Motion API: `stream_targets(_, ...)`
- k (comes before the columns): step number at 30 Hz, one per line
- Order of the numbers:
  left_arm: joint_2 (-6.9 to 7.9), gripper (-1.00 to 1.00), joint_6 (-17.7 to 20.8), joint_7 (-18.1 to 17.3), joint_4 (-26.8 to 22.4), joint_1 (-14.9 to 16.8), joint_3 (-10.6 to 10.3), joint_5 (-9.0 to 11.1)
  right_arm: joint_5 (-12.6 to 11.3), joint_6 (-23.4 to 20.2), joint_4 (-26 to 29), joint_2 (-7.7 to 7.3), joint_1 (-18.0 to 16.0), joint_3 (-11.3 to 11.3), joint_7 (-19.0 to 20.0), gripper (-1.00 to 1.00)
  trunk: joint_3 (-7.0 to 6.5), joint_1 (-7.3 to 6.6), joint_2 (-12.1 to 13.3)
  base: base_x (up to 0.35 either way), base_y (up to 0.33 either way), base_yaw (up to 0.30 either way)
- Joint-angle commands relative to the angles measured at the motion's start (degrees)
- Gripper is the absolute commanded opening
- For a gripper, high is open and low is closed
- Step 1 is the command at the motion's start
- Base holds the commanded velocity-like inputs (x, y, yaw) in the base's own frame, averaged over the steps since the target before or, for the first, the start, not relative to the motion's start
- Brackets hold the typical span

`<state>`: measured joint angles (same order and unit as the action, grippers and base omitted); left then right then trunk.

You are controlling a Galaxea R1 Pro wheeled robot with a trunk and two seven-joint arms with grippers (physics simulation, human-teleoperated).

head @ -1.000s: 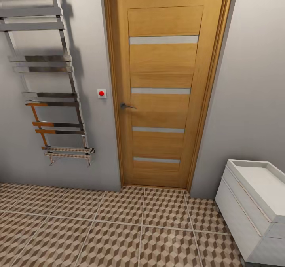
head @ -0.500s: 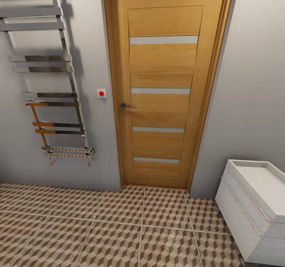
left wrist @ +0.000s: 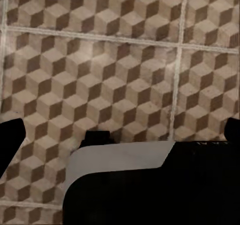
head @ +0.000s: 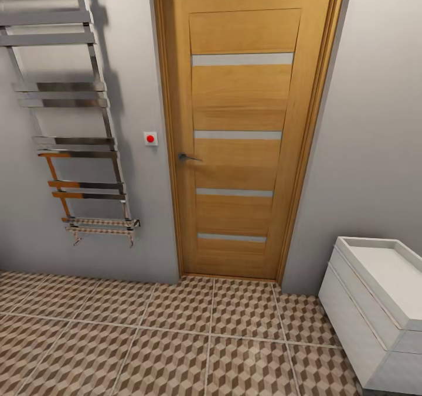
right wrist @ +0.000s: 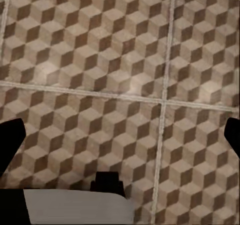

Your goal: Take the four mousetraps from the cabinet in the bathroom and place them on the bathroom floor. Make sure all four end up on the same floor surface, and ensure that at least two of them are either under or directly next to the same bathroom sink.

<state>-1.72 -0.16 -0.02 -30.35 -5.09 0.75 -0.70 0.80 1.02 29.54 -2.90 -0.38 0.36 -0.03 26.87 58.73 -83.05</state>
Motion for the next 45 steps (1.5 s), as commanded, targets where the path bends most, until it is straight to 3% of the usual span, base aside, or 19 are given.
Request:
stream_targets(1,0.21,1.00,0.6,0.0,-1.2,0.3,0.1,-0.1,0.1,0.1,0.9,-0.21,-0.4,0.0,0.0,1.00,0.06,0.00,0.0,0.000,0.000,0.000)
stream_targets(6,0.92,1.00,8.3,-0.3,-7.4,3.5,0.3,0.0,0.2,-1.7,3.5,-1.87,-5.6,0.1,0.1,1.00,0.06,0.00,0.0,0.000,0.000,0.000)
stream_targets(8,1.04,1.00,13.1,-0.3,-11.4,5.5,0.4,0.0,0.4,-7.7,3.9,-3.57,-10.9,0.1,0.2,1.00,0.06,0.00,0.0,0.000,0.000,0.000)
stream_targets(10,1.07,1.00,14.6,-0.4,-12.9,6.7,0.4,0.0,0.6,-11.4,4.0,-4.81,-13.5,0.1,0.4,1.00,0.06,0.00,0.0,0.000,0.000,0.000)
stream_targets(14,1.13,1.00,15.7,-0.4,-13.8,9.0,0.6,0.0,0.6,-14.1,4.0,-6.59,-16.9,0.1,2.2,1.00,0.06,0.00,0.0,0.000,0.000,0.000)
stream_targets(16,1.24,1.00,16.1,-0.4,-14.0,10.3,2.0,0.0,0.5,-14.8,3.9,-7.21,-18.1,0.0,3.8,1.00,0.06,0.00,0.0,0.000,0.000,0.000)
stream_targets(22,1.43,1.00,16.0,-0.6,-13.5,11.2,6.8,0.1,0.3,-14.9,3.5,-7.60,-18.8,0.4,5.0,1.00,0.06,0.00,0.0,0.000,0.000,0.000)
stream_targets(25,1.45,1.00,15.6,-0.7,-11.7,11.3,7.5,0.1,0.3,-14.9,3.0,-7.63,-18.8,0.6,5.4,1.00,0.06,0.00,0.0,0.000,0.000,0.000)
stream_targets(34,1.09,1.00,15.4,-0.6,-10.5,11.3,7.7,0.0,0.6,-13.6,1.9,-7.51,-18.9,0.6,5.6,1.00,0.06,0.00,0.0,0.000,0.000,0.000)
stream_targets(45,1.43,1.00,15.1,-0.6,-9.4,11.3,7.8,-0.1,0.7,-13.4,1.6,-7.47,-18.9,0.6,5.1,1.00,-1.91,-2.42,4.4,0.000,0.000,0.109)
